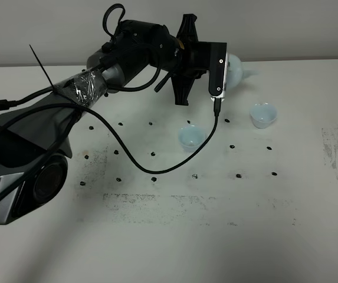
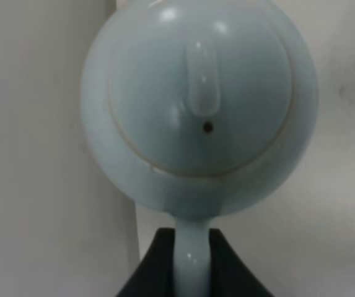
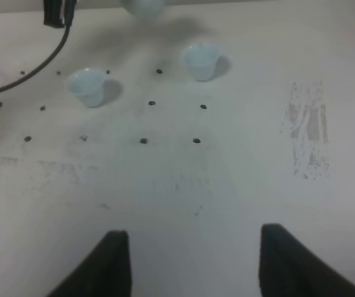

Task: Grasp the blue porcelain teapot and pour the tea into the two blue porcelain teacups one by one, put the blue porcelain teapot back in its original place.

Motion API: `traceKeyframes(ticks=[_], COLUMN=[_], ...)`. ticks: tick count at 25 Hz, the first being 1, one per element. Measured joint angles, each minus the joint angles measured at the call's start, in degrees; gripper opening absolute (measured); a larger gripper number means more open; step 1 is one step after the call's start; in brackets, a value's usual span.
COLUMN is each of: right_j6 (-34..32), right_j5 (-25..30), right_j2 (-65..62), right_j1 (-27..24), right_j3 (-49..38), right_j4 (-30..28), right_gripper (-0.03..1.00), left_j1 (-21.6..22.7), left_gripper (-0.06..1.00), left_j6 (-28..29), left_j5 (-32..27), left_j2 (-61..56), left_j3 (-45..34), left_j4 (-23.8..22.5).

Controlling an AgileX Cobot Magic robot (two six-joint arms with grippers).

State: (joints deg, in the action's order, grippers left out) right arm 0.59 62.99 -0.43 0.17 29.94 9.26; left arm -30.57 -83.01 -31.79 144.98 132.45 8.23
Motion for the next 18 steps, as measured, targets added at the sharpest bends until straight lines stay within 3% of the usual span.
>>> traceKeyframes(ticks=[8,18], right_j6=[0.0,0.0], right_j5=[0.0,0.0], right_j2=[0.0,0.0], right_j1=[0.0,0.0], right_j3=[0.0,0.0], right_j4=[0.0,0.0], right_gripper=[0.49,0.49], left_j1=[-0.41,-1.02], left_gripper=[0.08,0.08], left_j6=[-1.76,-3.3], left_j5=[3.17,4.06], left_j2=[0.75,1.33], left_j3=[0.0,0.0], left_j4=[-3.41,-3.69])
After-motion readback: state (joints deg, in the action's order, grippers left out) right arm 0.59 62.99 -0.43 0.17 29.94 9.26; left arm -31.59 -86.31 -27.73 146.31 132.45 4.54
